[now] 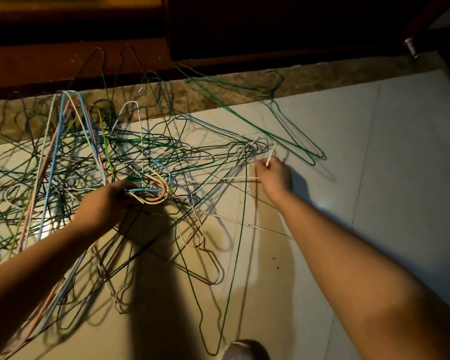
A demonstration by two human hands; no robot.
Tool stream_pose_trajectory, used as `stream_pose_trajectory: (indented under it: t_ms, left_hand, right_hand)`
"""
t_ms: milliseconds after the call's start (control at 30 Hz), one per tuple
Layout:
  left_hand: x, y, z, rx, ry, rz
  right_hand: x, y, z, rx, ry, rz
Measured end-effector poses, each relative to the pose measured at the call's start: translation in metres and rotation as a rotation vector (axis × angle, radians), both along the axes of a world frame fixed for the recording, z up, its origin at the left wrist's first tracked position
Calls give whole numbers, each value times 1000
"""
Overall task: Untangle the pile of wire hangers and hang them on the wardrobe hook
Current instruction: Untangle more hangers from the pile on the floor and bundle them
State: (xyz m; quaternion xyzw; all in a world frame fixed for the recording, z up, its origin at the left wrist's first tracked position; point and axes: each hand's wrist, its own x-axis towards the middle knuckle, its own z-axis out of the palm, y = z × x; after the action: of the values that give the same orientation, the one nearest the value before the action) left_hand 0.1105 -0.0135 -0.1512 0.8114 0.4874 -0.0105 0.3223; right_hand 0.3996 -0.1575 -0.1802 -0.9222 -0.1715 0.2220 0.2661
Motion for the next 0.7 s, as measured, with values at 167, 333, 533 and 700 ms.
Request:
stream_pose_trajectory:
  t_ms: [167, 333, 533, 700]
  left_hand:
    - [2, 0, 1, -13, 6, 41]
    - [3, -1, 1, 19, 37, 22]
    - [-2, -2, 1, 76, 38, -30]
    - [-8, -3, 16, 122, -29, -28]
  right_hand:
    - [3, -26, 0, 6, -11, -64]
    - [9, -50, 19, 81, 42, -141]
    - [2, -82, 54, 194, 153, -252]
    - [-6, -113, 87, 287, 210, -452]
